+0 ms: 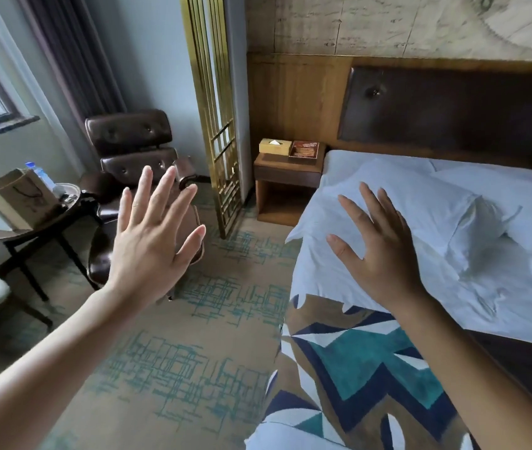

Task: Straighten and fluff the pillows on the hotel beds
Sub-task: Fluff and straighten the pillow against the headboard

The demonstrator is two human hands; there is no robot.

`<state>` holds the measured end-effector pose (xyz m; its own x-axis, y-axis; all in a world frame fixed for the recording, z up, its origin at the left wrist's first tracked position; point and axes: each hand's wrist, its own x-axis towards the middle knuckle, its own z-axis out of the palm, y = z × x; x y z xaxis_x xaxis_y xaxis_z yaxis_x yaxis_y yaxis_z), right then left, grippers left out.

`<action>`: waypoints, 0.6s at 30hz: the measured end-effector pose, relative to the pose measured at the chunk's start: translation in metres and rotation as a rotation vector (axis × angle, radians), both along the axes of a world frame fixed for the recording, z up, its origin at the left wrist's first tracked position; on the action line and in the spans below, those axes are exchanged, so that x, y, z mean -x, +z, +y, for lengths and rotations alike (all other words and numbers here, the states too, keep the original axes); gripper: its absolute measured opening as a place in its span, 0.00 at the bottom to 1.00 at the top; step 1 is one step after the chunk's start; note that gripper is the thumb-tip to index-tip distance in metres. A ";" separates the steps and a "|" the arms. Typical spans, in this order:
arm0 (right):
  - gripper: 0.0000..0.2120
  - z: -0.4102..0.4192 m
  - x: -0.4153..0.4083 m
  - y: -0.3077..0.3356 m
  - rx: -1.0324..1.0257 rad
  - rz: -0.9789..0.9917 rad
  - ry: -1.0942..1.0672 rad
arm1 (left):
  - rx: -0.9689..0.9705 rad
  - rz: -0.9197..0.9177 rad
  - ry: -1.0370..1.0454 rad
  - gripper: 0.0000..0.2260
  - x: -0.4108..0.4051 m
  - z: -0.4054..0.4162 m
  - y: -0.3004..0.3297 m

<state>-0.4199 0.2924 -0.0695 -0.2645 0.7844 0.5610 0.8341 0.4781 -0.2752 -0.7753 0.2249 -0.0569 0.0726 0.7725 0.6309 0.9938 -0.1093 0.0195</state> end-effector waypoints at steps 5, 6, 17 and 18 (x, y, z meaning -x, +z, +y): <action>0.33 0.032 0.045 -0.001 0.019 0.007 -0.031 | 0.015 -0.001 -0.047 0.29 0.047 0.046 -0.005; 0.33 0.037 0.048 0.000 0.015 0.014 -0.037 | 0.011 -0.001 -0.048 0.29 0.050 0.052 -0.006; 0.34 0.185 0.108 -0.020 0.109 0.097 -0.148 | 0.027 0.075 -0.134 0.29 0.106 0.230 -0.013; 0.34 0.199 0.114 -0.020 0.106 0.096 -0.144 | 0.021 0.083 -0.145 0.29 0.110 0.248 -0.011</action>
